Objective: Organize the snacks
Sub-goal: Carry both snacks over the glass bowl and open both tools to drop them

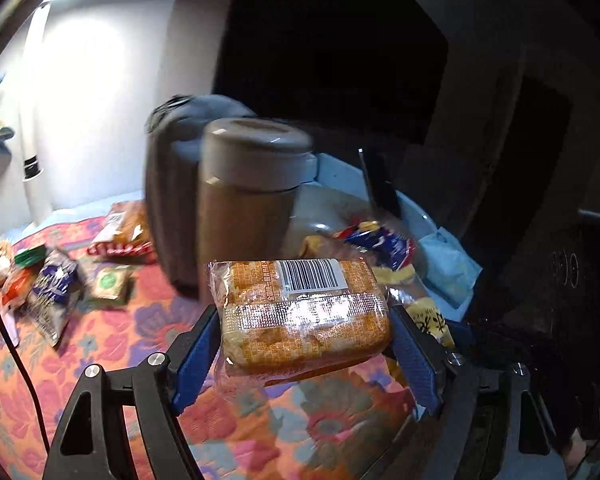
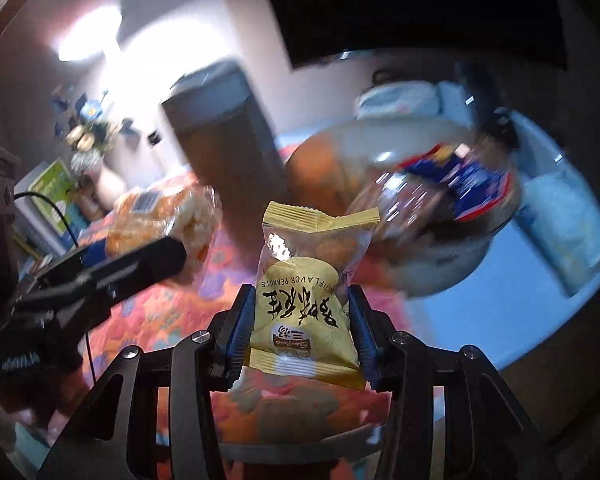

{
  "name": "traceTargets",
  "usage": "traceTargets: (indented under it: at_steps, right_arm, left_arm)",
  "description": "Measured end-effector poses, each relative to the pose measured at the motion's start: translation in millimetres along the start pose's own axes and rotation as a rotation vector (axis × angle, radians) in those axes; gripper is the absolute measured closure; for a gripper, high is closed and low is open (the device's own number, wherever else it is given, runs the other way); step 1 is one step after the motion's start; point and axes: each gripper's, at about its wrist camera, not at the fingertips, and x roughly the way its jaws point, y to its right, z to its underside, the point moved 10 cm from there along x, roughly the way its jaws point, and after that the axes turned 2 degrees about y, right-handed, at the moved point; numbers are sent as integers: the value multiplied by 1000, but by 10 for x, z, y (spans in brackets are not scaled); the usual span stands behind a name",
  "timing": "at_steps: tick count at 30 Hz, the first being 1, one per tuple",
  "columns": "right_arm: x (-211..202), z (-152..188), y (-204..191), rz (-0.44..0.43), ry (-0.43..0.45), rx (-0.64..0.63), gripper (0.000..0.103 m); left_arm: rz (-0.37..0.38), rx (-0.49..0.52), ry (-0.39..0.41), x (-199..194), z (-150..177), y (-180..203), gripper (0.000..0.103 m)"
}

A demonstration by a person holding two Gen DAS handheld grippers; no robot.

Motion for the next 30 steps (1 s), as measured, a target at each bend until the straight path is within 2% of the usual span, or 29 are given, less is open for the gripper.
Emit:
traceTargets:
  at_steps: [4, 12, 18, 23, 28, 30]
  right_arm:
    - [-102, -321, 339, 46, 75, 28, 59]
    - [-80, -768, 953, 38, 140, 130, 59]
    - [62, -1106, 1145, 19, 154, 141, 59]
    - [274, -1353, 1229, -26, 127, 138, 59]
    - [492, -1517, 1274, -45, 99, 140, 56]
    - [559, -1565, 1280, -44, 93, 133, 56]
  left_arm:
    - [-12, 9, 11, 214, -168, 248, 23]
    - [-26, -25, -19, 653, -345, 559, 23]
    - [-84, -45, -17, 916, -533, 608, 23]
    - [-110, -79, -31, 1122, -582, 603, 23]
    - [-164, -72, 17, 1188, -694, 590, 23]
    - [-181, -71, 39, 1215, -742, 600, 19]
